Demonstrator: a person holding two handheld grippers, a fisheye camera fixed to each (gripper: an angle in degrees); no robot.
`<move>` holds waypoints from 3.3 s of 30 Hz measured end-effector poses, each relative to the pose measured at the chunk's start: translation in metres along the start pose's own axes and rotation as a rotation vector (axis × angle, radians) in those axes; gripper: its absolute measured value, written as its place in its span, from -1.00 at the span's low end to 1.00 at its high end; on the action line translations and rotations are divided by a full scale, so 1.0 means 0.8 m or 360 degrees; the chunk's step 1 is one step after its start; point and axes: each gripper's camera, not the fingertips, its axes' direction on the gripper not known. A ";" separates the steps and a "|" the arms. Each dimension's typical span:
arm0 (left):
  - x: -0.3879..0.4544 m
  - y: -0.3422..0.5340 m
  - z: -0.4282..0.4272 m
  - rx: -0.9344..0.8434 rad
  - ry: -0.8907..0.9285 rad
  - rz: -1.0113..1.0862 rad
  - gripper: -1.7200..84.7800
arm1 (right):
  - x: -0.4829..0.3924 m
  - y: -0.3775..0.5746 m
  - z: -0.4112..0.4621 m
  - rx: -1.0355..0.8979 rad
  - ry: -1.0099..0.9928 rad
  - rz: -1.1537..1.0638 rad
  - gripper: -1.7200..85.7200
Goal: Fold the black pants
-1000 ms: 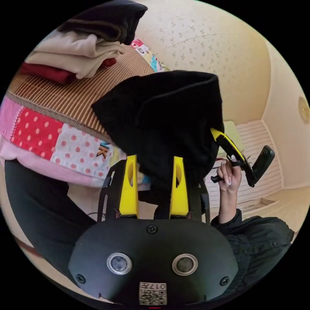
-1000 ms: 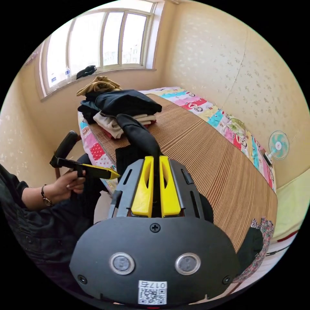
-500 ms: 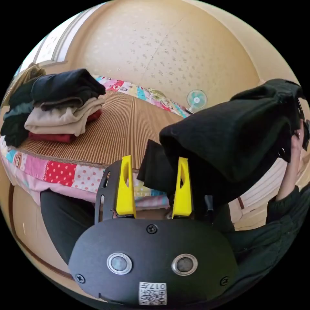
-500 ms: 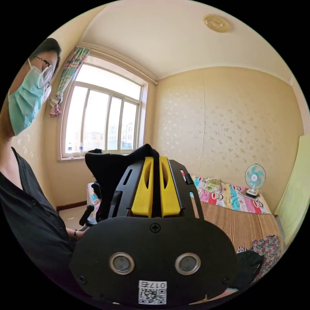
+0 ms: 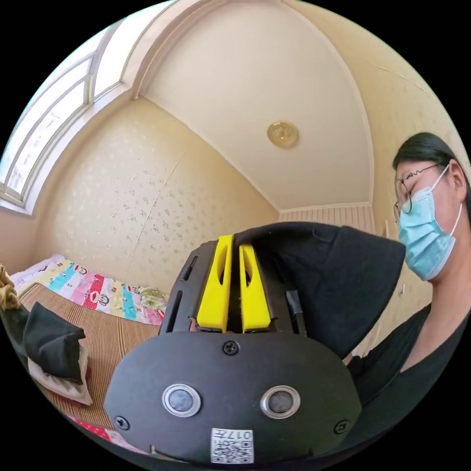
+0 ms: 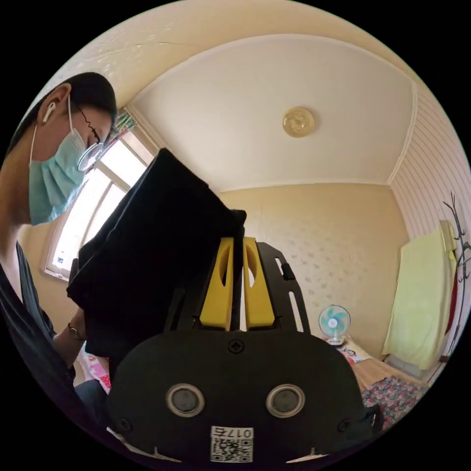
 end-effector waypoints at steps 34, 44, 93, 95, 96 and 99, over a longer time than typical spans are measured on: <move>-0.417 0.317 0.185 -0.1938 -0.0653 -0.0617 -0.80 | 0.110 0.572 0.426 -0.2261 -0.0873 0.0927 -0.58; -0.408 0.133 0.080 -0.1097 0.0878 -0.0877 -0.84 | 0.390 0.411 0.315 -0.1080 -0.1395 0.1504 -0.93; -0.338 0.199 0.144 -0.1989 -0.0237 -0.0501 -0.71 | 0.484 0.351 0.030 -0.1308 -0.0348 0.1098 -0.82; -0.321 0.182 0.172 -0.1934 -0.0066 -0.0538 -0.68 | 0.398 0.323 0.115 -0.1500 -0.0703 0.0731 -0.82; -0.315 0.175 0.192 -0.1894 0.0062 -0.0616 -0.68 | 0.375 0.322 0.134 -0.1549 -0.0775 0.0659 -0.82; -0.308 0.176 0.241 -0.1786 0.0269 -0.0684 -0.65 | 0.251 0.359 0.206 -0.1747 -0.1007 0.0434 -0.82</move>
